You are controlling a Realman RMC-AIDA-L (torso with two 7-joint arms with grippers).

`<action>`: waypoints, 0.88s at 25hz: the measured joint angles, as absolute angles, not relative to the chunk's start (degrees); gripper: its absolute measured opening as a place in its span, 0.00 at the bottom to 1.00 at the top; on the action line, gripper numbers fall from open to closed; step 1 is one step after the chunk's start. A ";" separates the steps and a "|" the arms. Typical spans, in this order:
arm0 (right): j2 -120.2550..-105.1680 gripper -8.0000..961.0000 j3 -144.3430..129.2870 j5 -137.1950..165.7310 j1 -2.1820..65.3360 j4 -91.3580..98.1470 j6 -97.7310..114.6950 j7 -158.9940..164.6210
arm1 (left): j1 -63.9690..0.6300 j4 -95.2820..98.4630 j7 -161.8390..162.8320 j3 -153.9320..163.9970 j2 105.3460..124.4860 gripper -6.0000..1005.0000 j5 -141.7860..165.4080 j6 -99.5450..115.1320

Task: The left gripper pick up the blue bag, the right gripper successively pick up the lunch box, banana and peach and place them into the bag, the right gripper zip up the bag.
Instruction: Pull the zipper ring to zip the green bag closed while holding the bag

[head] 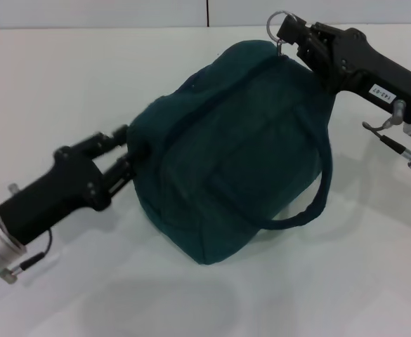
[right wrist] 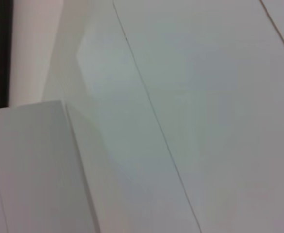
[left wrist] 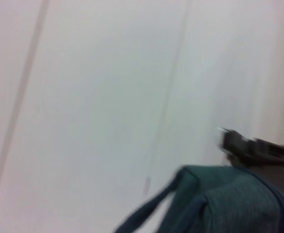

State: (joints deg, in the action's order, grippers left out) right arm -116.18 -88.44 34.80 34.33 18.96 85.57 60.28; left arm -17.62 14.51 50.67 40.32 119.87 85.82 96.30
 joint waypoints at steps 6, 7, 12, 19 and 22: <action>-116.19 0.03 -88.38 33.56 33.63 18.57 85.94 60.24 | -17.98 17.91 55.01 39.50 119.47 0.36 83.22 96.39; -116.19 0.03 -88.36 33.49 33.60 18.54 85.94 60.20 | -18.06 19.97 56.55 39.61 119.46 0.40 83.25 96.41; -116.19 0.03 -88.23 33.43 33.47 18.39 85.64 60.07 | -19.87 33.59 68.26 40.49 119.43 0.61 86.88 96.40; -116.19 0.03 -88.07 33.27 33.38 17.77 85.37 60.04 | -23.95 62.16 98.94 49.53 119.62 0.84 97.02 92.64; -116.19 0.03 -88.06 33.05 33.34 17.54 85.27 60.05 | -24.41 73.56 109.67 55.30 119.44 0.87 99.65 90.19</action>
